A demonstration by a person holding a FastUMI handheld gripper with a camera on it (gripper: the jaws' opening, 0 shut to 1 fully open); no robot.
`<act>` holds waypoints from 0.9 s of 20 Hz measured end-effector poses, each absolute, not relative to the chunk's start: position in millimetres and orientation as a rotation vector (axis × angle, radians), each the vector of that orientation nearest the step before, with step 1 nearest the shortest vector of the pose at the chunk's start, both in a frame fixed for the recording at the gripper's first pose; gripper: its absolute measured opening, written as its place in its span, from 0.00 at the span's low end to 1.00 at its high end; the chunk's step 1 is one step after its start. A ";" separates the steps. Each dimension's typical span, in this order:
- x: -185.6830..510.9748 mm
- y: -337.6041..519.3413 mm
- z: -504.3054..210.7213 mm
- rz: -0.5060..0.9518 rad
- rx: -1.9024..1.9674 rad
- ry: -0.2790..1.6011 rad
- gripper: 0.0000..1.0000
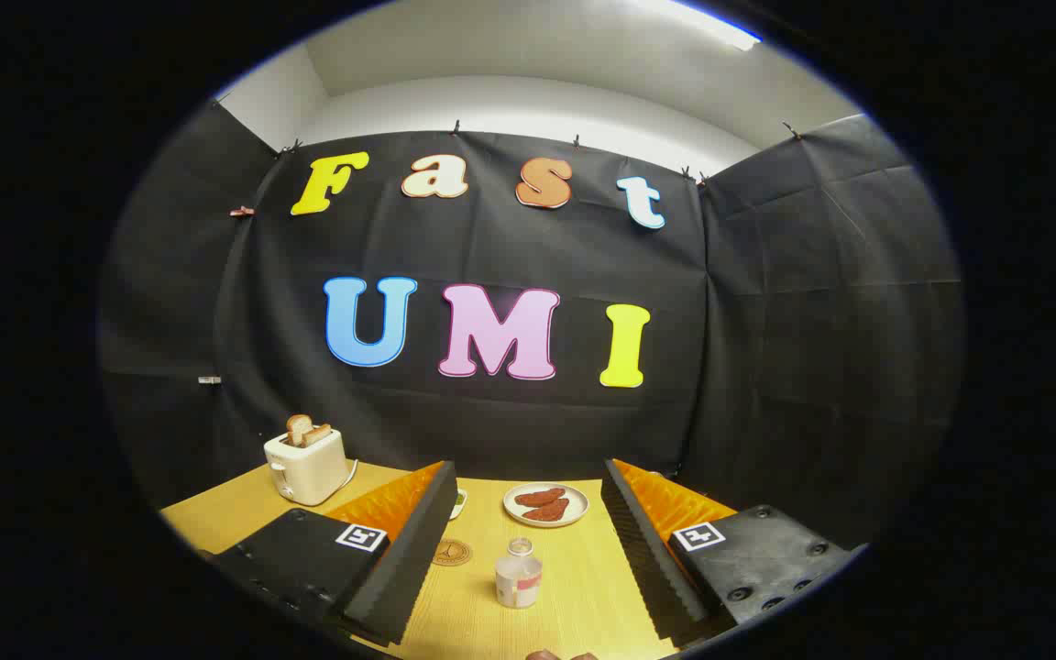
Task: Take the bottle from table, then pour the juice into the cup, finally place the bottle on the coaster
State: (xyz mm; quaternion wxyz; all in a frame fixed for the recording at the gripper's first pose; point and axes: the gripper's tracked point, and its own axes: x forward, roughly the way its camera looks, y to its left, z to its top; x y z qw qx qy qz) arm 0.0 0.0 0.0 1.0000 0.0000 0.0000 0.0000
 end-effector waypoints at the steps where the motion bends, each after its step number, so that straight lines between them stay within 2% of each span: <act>1: 1.6 0.0 -2.2 0.001 0.004 0.004 0.97; 18: 25.5 8.2 -17.3 0.055 0.005 0.039 0.97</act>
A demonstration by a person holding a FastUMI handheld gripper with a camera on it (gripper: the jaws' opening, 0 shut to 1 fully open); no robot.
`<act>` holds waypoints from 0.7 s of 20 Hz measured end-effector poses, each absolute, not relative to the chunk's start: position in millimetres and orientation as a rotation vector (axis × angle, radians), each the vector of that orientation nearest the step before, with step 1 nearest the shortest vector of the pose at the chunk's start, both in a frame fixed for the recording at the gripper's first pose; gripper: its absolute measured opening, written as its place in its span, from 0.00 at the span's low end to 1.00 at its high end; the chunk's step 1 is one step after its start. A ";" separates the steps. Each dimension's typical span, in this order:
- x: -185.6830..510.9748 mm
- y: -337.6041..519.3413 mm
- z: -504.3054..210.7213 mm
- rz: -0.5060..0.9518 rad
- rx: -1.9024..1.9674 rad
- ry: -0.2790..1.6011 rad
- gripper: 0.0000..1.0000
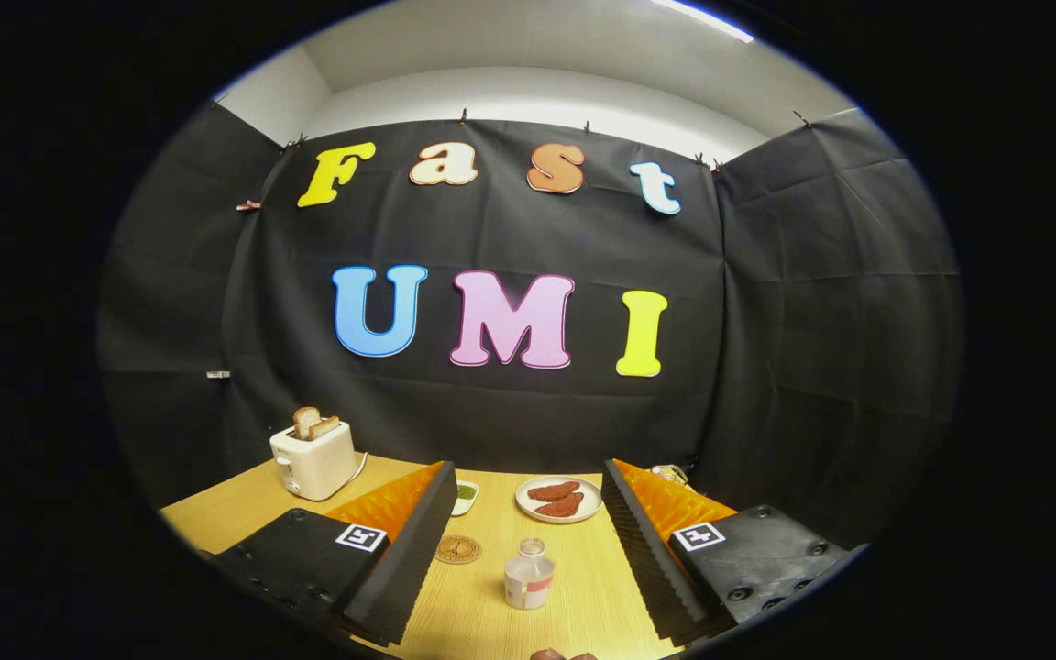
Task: Take the bottle from table, then pour the juice into the cup, finally place the bottle on the coaster
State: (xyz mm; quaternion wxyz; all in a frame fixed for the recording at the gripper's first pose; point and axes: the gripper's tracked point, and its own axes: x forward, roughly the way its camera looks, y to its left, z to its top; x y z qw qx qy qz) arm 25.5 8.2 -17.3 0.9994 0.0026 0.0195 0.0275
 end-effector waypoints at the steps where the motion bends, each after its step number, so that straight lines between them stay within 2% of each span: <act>1: 27.5 8.5 -18.4 0.058 0.008 0.041 0.97; 14: 63.5 1.3 -55.6 0.146 -0.017 0.078 0.97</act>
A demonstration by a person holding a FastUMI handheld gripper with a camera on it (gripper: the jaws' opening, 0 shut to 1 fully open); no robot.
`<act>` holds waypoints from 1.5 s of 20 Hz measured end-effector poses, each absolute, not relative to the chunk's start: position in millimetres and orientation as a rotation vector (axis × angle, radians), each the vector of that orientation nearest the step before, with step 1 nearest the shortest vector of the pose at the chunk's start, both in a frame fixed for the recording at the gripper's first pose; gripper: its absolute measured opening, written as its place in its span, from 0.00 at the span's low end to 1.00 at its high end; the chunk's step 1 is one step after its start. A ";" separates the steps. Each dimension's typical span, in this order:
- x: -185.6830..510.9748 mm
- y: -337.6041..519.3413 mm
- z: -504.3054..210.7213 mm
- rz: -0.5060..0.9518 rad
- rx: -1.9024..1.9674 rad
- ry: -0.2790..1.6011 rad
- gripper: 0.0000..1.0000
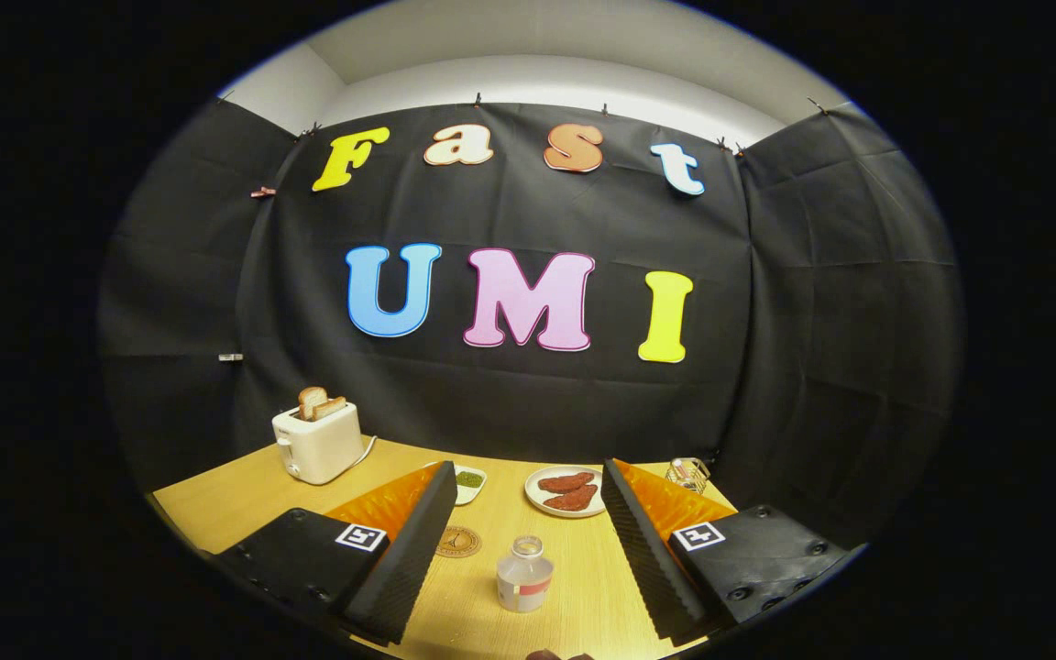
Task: Take the bottle from table, then pour the juice into the cup, finally place the bottle on the coaster
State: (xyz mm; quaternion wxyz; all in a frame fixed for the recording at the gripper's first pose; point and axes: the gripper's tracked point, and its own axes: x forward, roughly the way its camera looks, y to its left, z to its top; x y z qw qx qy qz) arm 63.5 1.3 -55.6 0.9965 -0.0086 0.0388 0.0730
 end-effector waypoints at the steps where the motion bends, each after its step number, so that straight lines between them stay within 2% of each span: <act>1: 70.2 -1.6 -62.0 0.150 -0.028 0.086 0.97; 16: 101.0 6.4 -134.2 0.258 -0.016 0.094 0.97; 30: 116.5 14.3 -241.8 0.245 -0.056 0.163 0.97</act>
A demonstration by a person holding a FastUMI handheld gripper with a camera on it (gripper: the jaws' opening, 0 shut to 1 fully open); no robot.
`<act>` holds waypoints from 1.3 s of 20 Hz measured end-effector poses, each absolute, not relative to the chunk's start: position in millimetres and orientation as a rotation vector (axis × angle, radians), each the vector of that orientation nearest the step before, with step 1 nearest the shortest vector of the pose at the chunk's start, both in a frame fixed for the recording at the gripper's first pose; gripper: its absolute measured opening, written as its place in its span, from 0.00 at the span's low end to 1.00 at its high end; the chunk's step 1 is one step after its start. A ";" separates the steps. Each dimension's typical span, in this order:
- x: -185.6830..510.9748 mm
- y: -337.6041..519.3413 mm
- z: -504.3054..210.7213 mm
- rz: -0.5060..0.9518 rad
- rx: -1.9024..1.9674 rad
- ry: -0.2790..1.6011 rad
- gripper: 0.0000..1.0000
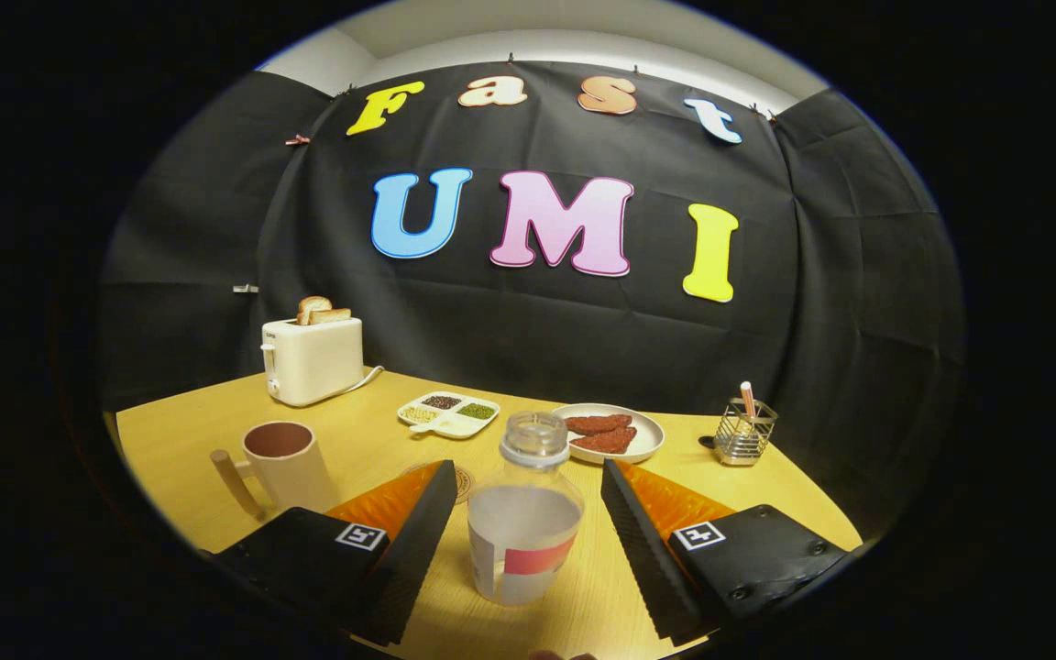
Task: Take the bottle from table, then pour the juice into the cup, finally place the bottle on the coaster
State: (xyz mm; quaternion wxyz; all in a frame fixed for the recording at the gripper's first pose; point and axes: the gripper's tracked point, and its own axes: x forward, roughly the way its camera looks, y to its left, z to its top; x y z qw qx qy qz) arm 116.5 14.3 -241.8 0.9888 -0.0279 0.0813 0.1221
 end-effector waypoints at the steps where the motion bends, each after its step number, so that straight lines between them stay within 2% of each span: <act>1: 118.6 14.8 -249.4 0.241 -0.054 0.176 0.98; 9: 125.9 13.8 -282.6 0.225 -0.001 0.259 0.97; 11: 126.0 15.5 -282.5 0.231 0.002 0.259 0.89; 12: 126.1 16.5 -282.1 0.233 -0.003 0.259 0.80; 15: 128.5 17.1 -282.6 0.239 -0.038 0.286 0.77; 20: 132.3 23.0 -267.1 0.259 -0.096 0.335 0.68; 26: 143.0 44.8 -220.9 0.301 -0.247 0.277 0.67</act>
